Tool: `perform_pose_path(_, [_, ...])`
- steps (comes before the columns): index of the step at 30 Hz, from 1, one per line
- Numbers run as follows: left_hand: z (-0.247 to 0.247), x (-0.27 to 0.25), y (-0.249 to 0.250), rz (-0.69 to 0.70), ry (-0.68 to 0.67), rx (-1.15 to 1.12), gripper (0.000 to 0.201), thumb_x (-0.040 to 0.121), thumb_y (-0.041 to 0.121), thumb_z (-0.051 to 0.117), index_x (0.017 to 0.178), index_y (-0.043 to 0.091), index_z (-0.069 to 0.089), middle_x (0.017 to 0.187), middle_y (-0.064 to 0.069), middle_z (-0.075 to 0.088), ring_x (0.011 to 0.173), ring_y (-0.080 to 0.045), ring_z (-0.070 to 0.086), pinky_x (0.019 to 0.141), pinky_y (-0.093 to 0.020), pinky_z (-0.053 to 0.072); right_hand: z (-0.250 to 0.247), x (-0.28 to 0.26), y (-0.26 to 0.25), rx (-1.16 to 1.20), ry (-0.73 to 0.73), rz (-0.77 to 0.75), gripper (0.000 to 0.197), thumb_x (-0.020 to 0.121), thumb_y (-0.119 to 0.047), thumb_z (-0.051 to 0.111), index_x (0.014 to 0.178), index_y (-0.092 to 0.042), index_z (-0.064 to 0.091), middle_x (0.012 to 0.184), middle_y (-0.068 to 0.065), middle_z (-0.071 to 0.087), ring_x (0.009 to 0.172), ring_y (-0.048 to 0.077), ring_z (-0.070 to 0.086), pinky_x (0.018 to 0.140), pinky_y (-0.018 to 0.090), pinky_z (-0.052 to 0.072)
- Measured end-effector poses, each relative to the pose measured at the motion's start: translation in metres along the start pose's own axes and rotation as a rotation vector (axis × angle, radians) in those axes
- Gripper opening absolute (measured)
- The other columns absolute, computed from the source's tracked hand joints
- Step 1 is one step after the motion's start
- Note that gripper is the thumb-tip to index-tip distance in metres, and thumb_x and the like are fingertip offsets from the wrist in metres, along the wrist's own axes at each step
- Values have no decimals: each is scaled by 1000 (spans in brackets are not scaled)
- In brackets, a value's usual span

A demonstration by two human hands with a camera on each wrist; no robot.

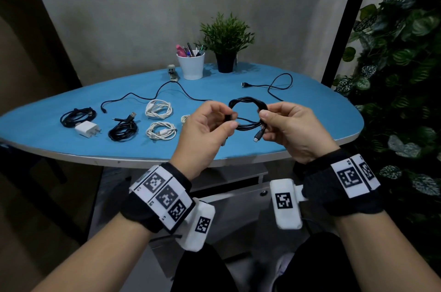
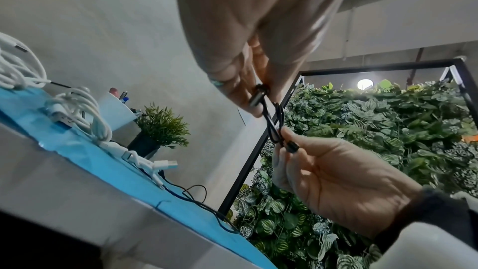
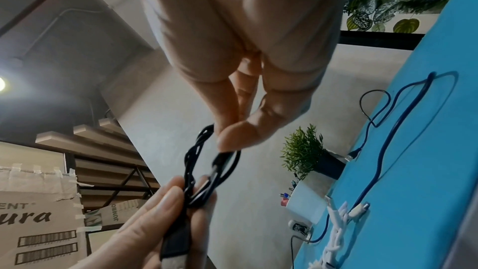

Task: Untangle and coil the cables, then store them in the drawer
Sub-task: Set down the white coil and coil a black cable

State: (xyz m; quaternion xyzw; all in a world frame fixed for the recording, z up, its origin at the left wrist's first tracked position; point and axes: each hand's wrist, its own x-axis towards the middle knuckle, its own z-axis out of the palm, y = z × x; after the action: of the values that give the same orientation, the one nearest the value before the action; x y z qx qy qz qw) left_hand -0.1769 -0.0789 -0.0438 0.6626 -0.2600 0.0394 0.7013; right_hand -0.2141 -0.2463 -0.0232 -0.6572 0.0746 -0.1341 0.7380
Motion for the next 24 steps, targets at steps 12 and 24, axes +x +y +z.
perform_pose_path(12, [-2, 2, -6, 59, 22, 207, 27, 83, -3, 63, 78, 22, 59, 89, 7, 69, 79, -1, 65, 77, -13, 49, -3, -5, -8, 396, -77, 106, 17, 85, 10, 54, 100, 7, 61, 69, 13, 66, 57, 15, 65, 63, 20, 57])
perform_pose_path(24, [-7, 6, 4, 39, 138, 138, 29, 83, 1, 65, 82, 24, 48, 84, -3, 70, 79, -9, 68, 67, -16, 49, 7, -8, -2, 87, -64, 101, 16, 85, -8, 64, 70, -5, 57, 56, 7, 55, 44, 10, 52, 42, 18, 48])
